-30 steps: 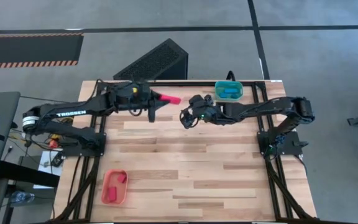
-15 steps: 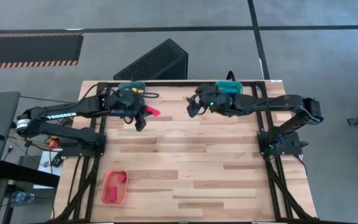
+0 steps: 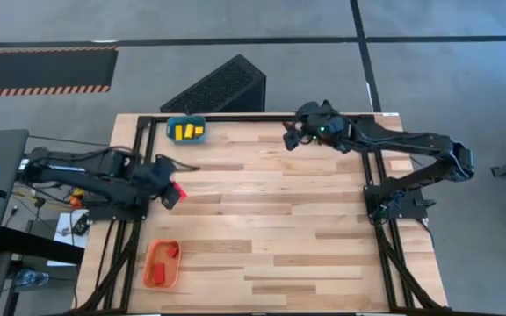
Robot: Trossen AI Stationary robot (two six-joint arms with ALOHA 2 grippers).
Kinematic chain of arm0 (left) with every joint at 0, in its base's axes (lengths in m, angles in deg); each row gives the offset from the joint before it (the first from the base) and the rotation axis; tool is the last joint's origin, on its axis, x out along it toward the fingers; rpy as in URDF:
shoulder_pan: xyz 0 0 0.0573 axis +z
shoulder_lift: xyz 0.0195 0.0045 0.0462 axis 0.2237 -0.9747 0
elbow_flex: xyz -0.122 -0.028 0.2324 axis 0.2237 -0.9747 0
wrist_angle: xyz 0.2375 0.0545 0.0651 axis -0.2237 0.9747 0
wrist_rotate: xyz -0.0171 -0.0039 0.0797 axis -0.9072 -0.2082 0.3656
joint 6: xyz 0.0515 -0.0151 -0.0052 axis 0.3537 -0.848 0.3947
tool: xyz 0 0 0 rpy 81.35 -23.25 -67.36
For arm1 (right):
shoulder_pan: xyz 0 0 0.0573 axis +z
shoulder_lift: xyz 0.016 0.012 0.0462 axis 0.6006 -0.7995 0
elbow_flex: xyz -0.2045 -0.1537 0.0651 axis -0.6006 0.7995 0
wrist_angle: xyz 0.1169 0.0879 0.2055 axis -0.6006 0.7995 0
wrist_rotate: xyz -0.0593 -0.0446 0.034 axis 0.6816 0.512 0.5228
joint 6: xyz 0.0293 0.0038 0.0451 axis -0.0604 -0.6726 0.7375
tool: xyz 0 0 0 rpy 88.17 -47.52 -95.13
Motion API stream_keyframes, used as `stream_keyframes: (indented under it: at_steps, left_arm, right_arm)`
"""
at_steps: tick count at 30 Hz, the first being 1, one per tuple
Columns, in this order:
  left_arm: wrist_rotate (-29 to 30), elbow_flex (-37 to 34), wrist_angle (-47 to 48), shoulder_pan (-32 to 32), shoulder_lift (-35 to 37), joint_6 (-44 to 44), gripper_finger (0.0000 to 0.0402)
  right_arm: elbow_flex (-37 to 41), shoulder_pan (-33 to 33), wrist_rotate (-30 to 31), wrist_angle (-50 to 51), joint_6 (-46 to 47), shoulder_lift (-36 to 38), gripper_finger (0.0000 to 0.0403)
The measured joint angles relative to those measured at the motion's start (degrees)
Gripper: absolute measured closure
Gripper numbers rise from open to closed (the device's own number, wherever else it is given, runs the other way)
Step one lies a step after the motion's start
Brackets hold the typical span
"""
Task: Sort & place blocks by color
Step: Put the red block into the orange bin
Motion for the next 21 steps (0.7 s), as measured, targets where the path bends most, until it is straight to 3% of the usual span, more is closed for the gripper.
stream_keyframes:
  at_steps: [4, 8, 11, 21]
  left_arm:
    - [0.92, -2.94, 0.79, -5.18, 1.13, -16.0, 0.0373]
    - [1.37, -5.35, 0.83, -9.81, 0.21, -24.63, 0.0374]
    - [-0.34, -5.62, 0.93, -13.51, -0.79, -25.71, 0.0374]
    - [-4.63, -5.62, -0.09, -23.67, -2.13, -25.75, 0.0374]
  right_arm:
    - [0.0, -2.16, -2.59, 10.4, -1.85, 1.11, 0.0113]
    - [0.02, -3.65, -8.46, 17.03, -1.7, 0.07, 0.0113]
    - [0.07, -3.8, -12.12, 18.13, 0.66, 0.0, 0.0113]
    - [0.07, -1.03, -11.37, 17.49, 4.68, 0.02, 0.0113]
